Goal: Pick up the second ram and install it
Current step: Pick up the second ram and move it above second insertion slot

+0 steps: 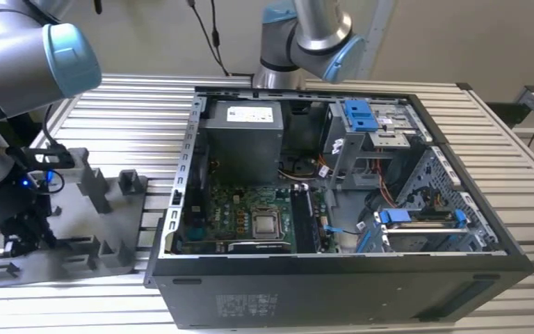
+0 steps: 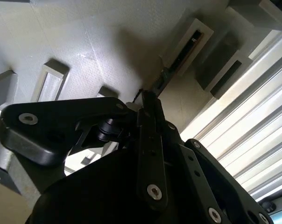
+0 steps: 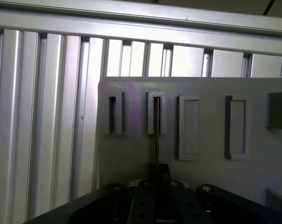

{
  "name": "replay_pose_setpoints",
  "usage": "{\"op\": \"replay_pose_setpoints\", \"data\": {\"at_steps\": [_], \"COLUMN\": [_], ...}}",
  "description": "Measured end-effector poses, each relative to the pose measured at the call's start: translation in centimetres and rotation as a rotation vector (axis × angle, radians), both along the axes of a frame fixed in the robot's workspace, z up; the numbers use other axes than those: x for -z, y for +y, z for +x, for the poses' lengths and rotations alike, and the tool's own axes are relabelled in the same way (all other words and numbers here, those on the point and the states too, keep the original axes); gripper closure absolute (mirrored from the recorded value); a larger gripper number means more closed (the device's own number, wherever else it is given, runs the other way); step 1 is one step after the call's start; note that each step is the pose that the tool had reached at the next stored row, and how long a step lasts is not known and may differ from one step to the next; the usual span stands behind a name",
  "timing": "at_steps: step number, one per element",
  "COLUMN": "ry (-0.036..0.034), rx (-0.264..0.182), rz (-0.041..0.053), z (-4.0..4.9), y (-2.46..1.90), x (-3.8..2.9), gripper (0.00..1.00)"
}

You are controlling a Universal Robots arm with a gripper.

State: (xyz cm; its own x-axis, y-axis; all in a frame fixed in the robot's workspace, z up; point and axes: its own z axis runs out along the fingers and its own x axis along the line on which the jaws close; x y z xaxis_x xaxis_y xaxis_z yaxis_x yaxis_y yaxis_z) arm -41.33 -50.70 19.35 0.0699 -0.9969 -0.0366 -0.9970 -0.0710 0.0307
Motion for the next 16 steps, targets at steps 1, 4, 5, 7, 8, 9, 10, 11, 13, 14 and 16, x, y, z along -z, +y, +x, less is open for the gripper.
{"op": "replay_pose_setpoints", "data": {"at_steps": [1, 4, 5, 7, 8, 9, 10, 11, 13, 14, 16], "ry": [0.0000, -0.0001, -0.0004, -0.0002, -0.0001, -0.0002, -0.0001, 0.0001, 0.0000, 0.0000, 0.0000], "rx": [0.000, 0.000, 0.000, 0.000, 0.000, 0.000, 0.000, 0.000, 0.000, 0.000, 0.000], "rz": [0.0000, 0.0001, 0.0003, 0.0003, 0.0001, 0.0002, 0.0001, 0.0000, 0.0001, 0.0000, 0.0000], "z": [0.00, 0.00, 0.00, 0.00, 0.00, 0.00, 0.00, 0.00, 0.00, 0.00, 0.00], "y": [0.00, 0.00, 0.00, 0.00, 0.00, 0.00, 0.00, 0.00, 0.00, 0.00, 0.00], "x": [0.00, 0.00, -0.04, -0.29, -0.45, -0.59, -0.75, -0.91, -1.21, -1.37, -1.63], "gripper": [0.86, 0.86, 0.86, 0.86, 0.86, 0.86, 0.86, 0.86, 0.86, 0.86, 0.86]}}
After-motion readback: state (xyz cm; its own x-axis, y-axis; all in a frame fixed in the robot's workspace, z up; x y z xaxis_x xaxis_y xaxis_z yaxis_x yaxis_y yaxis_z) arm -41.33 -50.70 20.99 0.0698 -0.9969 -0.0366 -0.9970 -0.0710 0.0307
